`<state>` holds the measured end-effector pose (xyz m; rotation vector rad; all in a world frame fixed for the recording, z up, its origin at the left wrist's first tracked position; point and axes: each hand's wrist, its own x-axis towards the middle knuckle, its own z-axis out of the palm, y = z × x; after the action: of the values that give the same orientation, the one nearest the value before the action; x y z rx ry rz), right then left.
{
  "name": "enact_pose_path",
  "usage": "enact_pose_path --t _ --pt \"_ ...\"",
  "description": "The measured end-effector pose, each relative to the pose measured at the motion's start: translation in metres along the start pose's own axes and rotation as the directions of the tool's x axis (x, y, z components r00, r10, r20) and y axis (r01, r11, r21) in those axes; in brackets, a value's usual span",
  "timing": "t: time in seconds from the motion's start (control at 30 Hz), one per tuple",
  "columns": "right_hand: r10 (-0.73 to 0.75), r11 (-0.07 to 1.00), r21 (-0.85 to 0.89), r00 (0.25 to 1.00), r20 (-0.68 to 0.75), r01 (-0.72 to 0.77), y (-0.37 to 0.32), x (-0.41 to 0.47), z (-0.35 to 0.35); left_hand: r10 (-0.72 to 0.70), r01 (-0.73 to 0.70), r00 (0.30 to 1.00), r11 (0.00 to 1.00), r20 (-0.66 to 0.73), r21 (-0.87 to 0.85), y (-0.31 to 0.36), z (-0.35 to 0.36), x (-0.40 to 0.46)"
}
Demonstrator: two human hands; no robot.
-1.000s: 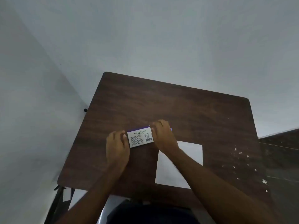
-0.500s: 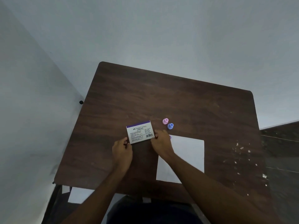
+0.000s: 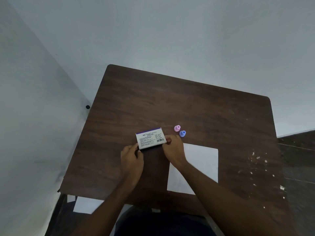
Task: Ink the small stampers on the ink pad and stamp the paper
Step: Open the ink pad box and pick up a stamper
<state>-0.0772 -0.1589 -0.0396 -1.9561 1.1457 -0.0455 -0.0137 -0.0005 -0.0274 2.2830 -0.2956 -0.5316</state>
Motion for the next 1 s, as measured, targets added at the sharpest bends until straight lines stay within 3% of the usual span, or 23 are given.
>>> enact_pose_path --t 0.27,0.6,0.73,1.0 --pt "-0.049 0.992 0.112 0.995 -0.091 0.059 -0.025 0.016 -0.007 -0.001 -0.009 0.997 0.993 -0.081 -0.121 0.014 -0.01 0.021" --pt "-0.045 0.996 0.076 0.999 0.01 0.044 -0.048 0.047 -0.001 -0.057 0.063 0.998 0.979 0.035 -0.192 0.013 -0.013 0.066" --pt "-0.037 0.999 -0.013 0.999 0.009 0.037 -0.051 0.056 0.005 -0.102 0.115 0.989 0.986 0.107 -0.118 0.012 -0.009 0.077" --pt "0.054 0.996 -0.081 0.995 0.078 -0.048 -0.054 0.063 0.013 -0.069 0.07 0.991 0.998 0.119 0.003 0.011 -0.006 0.086"
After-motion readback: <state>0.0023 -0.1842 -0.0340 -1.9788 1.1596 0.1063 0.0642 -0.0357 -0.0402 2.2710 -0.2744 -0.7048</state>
